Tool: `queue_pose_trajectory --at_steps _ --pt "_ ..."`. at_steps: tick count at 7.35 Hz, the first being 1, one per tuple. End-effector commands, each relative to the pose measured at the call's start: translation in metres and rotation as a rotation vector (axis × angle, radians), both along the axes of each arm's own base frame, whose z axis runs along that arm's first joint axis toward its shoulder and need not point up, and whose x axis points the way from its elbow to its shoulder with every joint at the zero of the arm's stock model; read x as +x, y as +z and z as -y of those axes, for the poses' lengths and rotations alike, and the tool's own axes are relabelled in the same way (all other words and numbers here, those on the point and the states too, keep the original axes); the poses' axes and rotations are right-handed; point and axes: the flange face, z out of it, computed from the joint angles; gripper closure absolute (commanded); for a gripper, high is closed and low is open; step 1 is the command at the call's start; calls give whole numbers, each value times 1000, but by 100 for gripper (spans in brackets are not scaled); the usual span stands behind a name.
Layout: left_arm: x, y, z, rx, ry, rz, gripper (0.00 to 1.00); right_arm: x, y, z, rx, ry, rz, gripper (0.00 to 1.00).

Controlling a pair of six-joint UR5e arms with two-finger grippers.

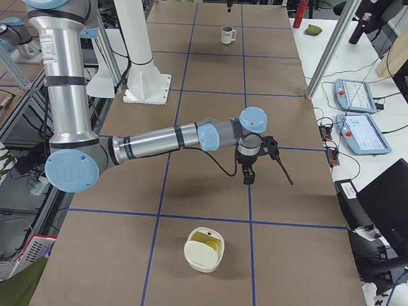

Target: Left arm hands cup to right arm to dump lemon

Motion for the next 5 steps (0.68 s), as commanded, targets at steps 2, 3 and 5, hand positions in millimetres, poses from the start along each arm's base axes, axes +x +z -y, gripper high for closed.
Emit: queue_pose_trajectory --at_steps 2,3,5 --pt "-65 44 5 -19 -51 24 0 49 34 -37 -17 26 72 0" --pt "-73 46 -1 -19 -65 15 0 48 40 -46 -37 25 101 0" --pt "-76 45 4 -8 -70 31 0 51 51 -57 -59 32 100 0"
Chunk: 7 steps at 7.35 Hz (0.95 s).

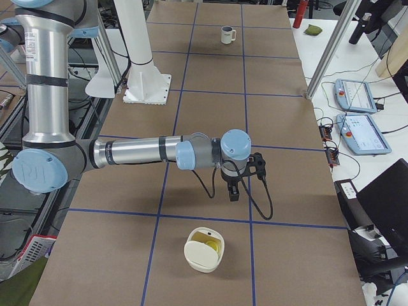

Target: Left arm hands cup to right arm to dump lemon

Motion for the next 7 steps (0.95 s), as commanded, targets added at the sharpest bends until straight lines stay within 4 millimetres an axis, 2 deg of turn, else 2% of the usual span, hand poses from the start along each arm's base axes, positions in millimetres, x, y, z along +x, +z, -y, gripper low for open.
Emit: queue_pose_trajectory --at_steps 1,3,5,6,7 --pt "-4 7 1 -5 -7 20 0 4 8 -8 -16 7 3 0" --pt "-5 0 9 9 -12 52 0 7 15 -13 -30 13 -4 0" --pt "-6 4 7 -2 -12 55 0 40 21 -25 -34 78 -28 0" --pt "-6 4 6 2 -8 55 0 54 34 -38 -3 59 -64 0" --pt "-7 7 6 33 34 63 0 57 46 -47 1 38 -66 0"
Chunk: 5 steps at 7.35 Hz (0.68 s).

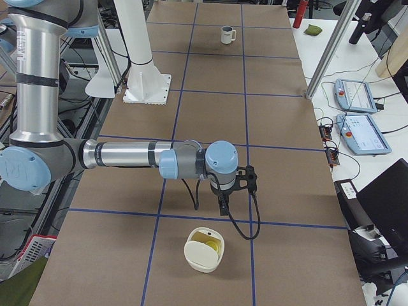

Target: Left arm hands cup to right arm to dump lemon

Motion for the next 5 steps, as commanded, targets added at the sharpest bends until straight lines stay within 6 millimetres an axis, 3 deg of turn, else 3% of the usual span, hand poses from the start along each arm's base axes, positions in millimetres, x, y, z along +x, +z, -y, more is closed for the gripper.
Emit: queue_pose_trajectory --at_steps 1,3,5 --pt "-3 6 -3 21 50 10 0 11 19 -14 -1 -14 -13 0" --pt "-4 17 -14 -2 50 6 0 11 33 -13 -29 -10 -1 0" --pt "-4 25 -26 -19 51 -1 0 11 33 -1 -36 -2 -2 0"
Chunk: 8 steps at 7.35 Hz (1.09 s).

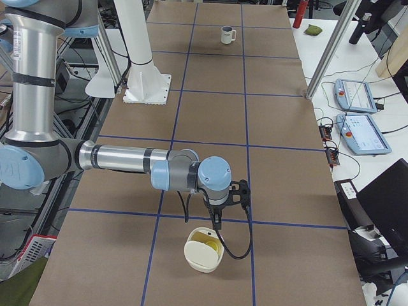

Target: Left arm hands cup to right arm to dump lemon

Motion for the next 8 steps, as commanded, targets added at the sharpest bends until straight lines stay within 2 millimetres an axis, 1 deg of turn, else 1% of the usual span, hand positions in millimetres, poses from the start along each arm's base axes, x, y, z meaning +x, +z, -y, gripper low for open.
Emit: queue_pose_trajectory --at_steps 1,2,3,5,6,7,8 --pt "0 9 -9 -19 1 -3 0 1 1 19 -2 4 0 0" --pt "0 11 -12 -22 1 -5 0 2 0 33 2 4 2 0" --pt "0 12 -13 -25 1 -5 0 2 3 36 -5 5 7 0" --pt "-1 11 -13 -24 0 -5 0 -1 -2 36 3 4 52 0" --pt "-1 14 -16 -30 0 -4 0 -1 -2 35 5 4 57 0" --pt "-1 14 -17 -32 0 -4 0 -1 -8 37 14 6 61 0" --pt "-1 13 -16 -30 0 -6 0 -1 -19 38 22 12 63 0"
